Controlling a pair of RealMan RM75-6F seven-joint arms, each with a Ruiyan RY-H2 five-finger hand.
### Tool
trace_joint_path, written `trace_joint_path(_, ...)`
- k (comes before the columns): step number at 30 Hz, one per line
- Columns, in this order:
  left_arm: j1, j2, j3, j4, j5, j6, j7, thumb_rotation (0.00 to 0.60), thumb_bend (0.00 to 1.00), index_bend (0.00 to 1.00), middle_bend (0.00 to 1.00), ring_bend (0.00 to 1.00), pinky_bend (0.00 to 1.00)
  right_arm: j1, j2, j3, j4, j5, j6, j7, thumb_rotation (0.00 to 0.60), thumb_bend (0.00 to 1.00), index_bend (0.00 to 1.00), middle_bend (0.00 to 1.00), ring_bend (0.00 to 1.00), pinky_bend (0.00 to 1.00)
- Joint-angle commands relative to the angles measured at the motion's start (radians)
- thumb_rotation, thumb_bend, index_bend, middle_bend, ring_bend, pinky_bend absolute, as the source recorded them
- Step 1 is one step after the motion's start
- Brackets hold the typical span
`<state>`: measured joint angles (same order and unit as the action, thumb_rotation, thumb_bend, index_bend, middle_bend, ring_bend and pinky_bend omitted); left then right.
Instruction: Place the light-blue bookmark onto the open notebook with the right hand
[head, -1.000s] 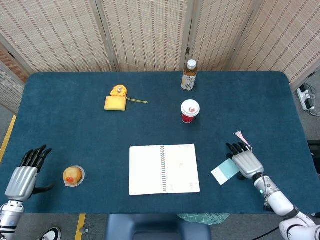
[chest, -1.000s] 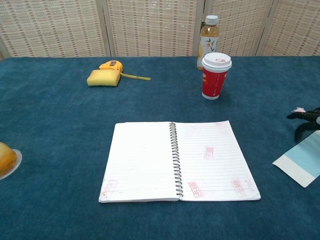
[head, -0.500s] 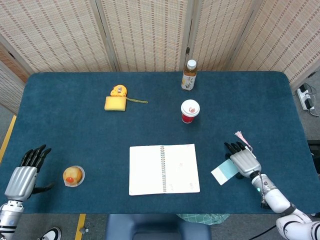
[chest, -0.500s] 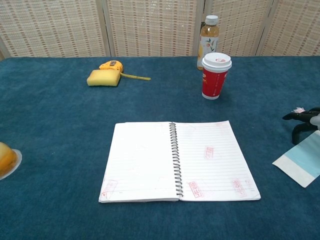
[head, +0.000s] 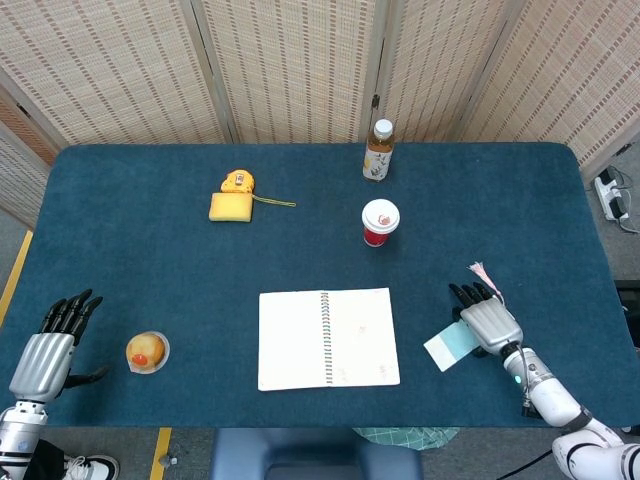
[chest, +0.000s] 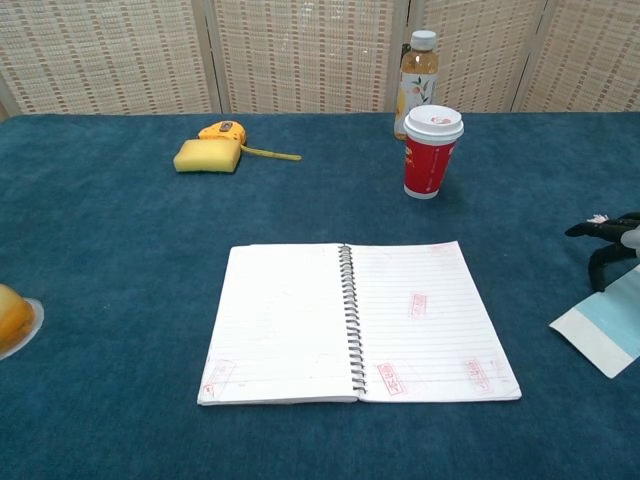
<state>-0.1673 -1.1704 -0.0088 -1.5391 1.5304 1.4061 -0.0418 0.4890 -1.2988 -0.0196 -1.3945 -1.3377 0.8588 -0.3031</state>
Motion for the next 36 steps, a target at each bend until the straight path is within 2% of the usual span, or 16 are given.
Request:
trace_joint_path(1,0.0,0.0,0.0,0.0,0.0,0.001,0.0,0.6,0.17,0.06,0.0,0.0,0.0,0.0,0.0,0.0,-0.001,-0.001,0.004,0.001,0.6,0.18,0.48,0.0,0.0,0.0)
trace_joint_path(9,0.0,0.0,-0.001,0.001,-0.003,-0.003,0.0,0.6,0.17,0.06,0.0,0.0,0.0,0.01,0.019,0.019,-0.024,-0.014,0.035,0.002,0.6,0.18,0.48,0.0,0.0,0.0)
trace_joint_path(14,0.0,-0.001,-0.002,0.0,-0.004,-0.001,0.004,0.6,0.17,0.06,0.0,0.0,0.0,0.028,-0.002,0.014,0.0,-0.114,0.087,0.017,0.6,0.18,0.48,0.0,0.0,0.0)
trace_joint_path(18,0.0,-0.003,-0.002,0.0,-0.007,-0.005,0.009,0.6,0.17,0.06,0.0,0.0,0.0,0.051,-0.047,0.001,0.075,-0.253,0.17,0.049,0.6,0.18,0.48,0.01,0.0,0.0)
trace_joint_path(22,-0.001,-0.004,-0.002,0.001,-0.009,-0.009,0.012,0.6,0.17,0.06,0.0,0.0,0.0,0.076,-0.075,-0.007,0.126,-0.33,0.21,0.084,0.6,0.18,0.47,0.01,0.0,0.0)
trace_joint_path(24,-0.001,-0.005,-0.004,0.002,-0.013,-0.01,0.013,0.6,0.17,0.06,0.0,0.0,0.0,0.147,-0.119,-0.016,0.205,-0.47,0.258,0.109,0.6,0.18,0.47,0.0,0.0,0.0)
trace_joint_path(28,-0.002,-0.006,-0.006,0.005,-0.02,-0.014,0.009,0.6,0.17,0.06,0.0,0.0,0.0,0.223,-0.19,-0.043,0.35,-0.588,0.313,0.212,0.6,0.18,0.46,0.0,0.0,0.0)
trace_joint_path(36,-0.007,-0.009,-0.01,0.016,-0.035,-0.03,0.005,0.6,0.17,0.06,0.0,0.0,0.0,0.324,-0.309,-0.089,0.538,-0.712,0.401,0.316,0.6,0.18,0.45,0.0,0.0,0.0)
